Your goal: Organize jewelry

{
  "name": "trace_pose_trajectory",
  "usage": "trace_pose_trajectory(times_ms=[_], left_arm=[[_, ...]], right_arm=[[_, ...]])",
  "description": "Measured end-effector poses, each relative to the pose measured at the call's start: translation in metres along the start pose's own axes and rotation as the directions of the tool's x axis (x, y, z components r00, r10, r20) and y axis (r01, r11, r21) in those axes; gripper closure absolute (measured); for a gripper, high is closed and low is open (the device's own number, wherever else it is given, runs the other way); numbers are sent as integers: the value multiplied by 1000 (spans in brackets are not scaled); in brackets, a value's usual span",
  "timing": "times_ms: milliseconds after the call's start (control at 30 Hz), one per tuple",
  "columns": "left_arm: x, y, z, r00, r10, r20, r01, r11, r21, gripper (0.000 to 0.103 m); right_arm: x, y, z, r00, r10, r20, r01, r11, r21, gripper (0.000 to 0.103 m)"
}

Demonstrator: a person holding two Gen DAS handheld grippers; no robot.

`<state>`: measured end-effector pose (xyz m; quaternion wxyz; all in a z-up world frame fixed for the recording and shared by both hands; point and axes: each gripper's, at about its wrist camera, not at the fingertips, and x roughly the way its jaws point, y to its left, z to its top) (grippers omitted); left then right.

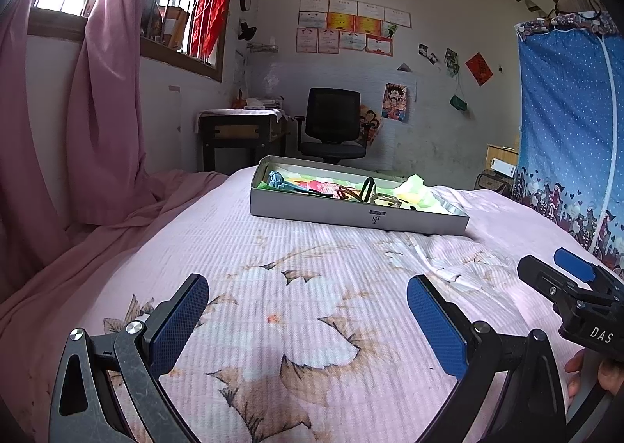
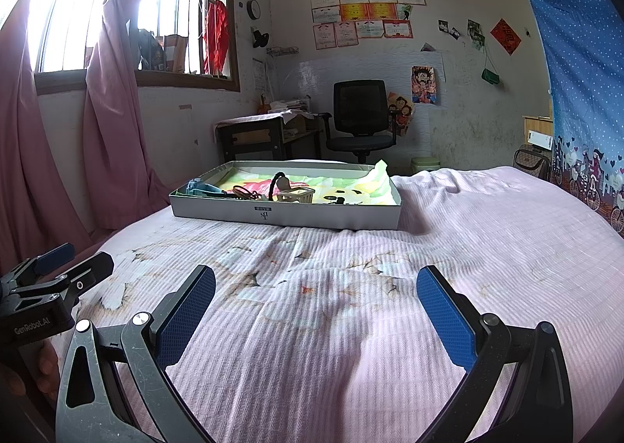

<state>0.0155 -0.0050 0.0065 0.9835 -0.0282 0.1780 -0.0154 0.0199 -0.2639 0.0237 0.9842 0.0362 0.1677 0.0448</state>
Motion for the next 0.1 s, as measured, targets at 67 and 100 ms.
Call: trace_pose_trajectory(times_ms=[67,100], left_arm=[[0,0,0,1000,0,0,0,1000,0,1],[0,0,0,1000,0,-1,0,1000,0,1]], right_arm=[[0,0,0,1000,0,0,0,1000,0,1],[0,0,0,1000,-1,0,1,1000,0,1]])
